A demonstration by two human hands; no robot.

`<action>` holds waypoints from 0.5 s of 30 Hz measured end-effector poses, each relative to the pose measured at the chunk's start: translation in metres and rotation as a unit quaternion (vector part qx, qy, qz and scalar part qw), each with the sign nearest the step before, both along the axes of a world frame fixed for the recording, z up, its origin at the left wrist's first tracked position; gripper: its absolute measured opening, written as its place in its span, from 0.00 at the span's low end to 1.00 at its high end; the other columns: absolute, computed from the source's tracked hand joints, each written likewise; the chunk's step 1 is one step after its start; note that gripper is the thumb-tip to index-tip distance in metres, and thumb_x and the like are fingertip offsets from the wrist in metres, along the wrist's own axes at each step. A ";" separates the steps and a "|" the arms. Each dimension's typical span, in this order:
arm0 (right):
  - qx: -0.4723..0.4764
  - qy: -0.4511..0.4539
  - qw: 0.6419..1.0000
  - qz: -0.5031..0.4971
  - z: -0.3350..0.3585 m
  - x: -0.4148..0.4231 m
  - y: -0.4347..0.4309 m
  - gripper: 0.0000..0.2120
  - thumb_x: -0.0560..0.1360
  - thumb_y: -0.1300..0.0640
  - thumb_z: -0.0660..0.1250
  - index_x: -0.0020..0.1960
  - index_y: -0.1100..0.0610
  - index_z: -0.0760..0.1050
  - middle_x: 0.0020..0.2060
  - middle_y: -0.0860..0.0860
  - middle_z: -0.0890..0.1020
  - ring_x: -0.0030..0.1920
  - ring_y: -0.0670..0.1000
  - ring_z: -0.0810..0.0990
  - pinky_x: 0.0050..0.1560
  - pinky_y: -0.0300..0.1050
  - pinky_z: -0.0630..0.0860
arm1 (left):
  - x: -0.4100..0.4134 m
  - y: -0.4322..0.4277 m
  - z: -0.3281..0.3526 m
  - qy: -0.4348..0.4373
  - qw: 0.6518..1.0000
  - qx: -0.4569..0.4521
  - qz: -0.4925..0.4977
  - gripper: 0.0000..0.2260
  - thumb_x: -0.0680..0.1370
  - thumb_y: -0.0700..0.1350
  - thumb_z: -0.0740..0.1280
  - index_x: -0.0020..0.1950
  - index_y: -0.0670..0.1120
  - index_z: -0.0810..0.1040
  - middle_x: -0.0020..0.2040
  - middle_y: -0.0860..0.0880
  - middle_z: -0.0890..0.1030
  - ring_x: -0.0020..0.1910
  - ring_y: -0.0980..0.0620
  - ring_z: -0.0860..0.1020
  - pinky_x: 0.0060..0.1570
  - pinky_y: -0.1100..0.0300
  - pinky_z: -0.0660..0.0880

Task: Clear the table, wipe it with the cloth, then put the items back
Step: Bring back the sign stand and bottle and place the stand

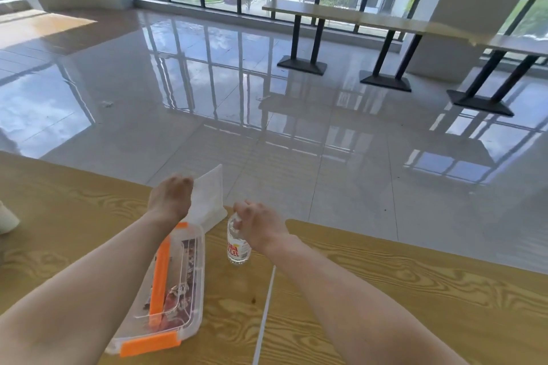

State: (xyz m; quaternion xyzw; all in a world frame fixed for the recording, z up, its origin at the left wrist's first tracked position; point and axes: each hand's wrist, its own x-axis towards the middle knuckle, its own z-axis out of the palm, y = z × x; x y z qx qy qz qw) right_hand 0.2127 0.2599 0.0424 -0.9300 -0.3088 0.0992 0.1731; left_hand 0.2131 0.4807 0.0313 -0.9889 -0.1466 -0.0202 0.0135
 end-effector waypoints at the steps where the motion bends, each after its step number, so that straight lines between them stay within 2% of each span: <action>1: 0.008 -0.005 1.000 -0.007 0.000 -0.001 -0.004 0.07 0.80 0.59 0.64 0.57 0.61 0.74 0.50 0.58 0.79 0.50 0.62 0.78 0.43 0.50 0.70 | 0.001 0.000 0.000 -0.002 1.000 -0.008 -0.004 0.07 0.77 0.35 0.62 0.48 0.43 0.78 0.47 0.43 0.79 0.43 0.41 0.80 0.37 0.52 0.73; 3: 0.020 -0.014 0.999 -0.026 0.000 -0.003 -0.014 0.08 0.79 0.60 0.66 0.57 0.61 0.75 0.50 0.58 0.80 0.49 0.62 0.80 0.46 0.53 0.75 | 0.001 -0.002 0.001 -0.011 1.000 -0.017 -0.014 0.08 0.75 0.32 0.60 0.44 0.42 0.77 0.44 0.42 0.80 0.41 0.40 0.79 0.37 0.52 0.73; 7: 0.030 -0.037 0.998 -0.050 0.008 -0.008 -0.038 0.07 0.79 0.60 0.67 0.55 0.62 0.75 0.50 0.57 0.81 0.48 0.63 0.80 0.47 0.54 0.77 | -0.001 -0.013 0.012 -0.055 0.998 -0.015 -0.041 0.09 0.71 0.28 0.60 0.42 0.40 0.76 0.41 0.39 0.80 0.38 0.37 0.79 0.34 0.51 0.72; 10: 0.033 -0.045 0.996 -0.067 0.021 -0.012 -0.057 0.08 0.79 0.59 0.67 0.57 0.61 0.75 0.51 0.56 0.81 0.49 0.61 0.81 0.49 0.58 0.79 | -0.002 -0.027 0.026 -0.098 0.993 -0.010 -0.060 0.10 0.69 0.27 0.62 0.44 0.39 0.77 0.41 0.39 0.79 0.38 0.34 0.79 0.33 0.53 0.67; 15: 0.017 -0.044 0.994 -0.102 0.039 -0.026 -0.096 0.12 0.80 0.57 0.66 0.62 0.59 0.75 0.55 0.56 0.82 0.53 0.61 0.80 0.52 0.54 0.77 | -0.008 -0.062 0.047 -0.151 0.982 -0.017 -0.112 0.11 0.69 0.29 0.64 0.45 0.41 0.78 0.41 0.41 0.78 0.36 0.34 0.78 0.33 0.52 0.70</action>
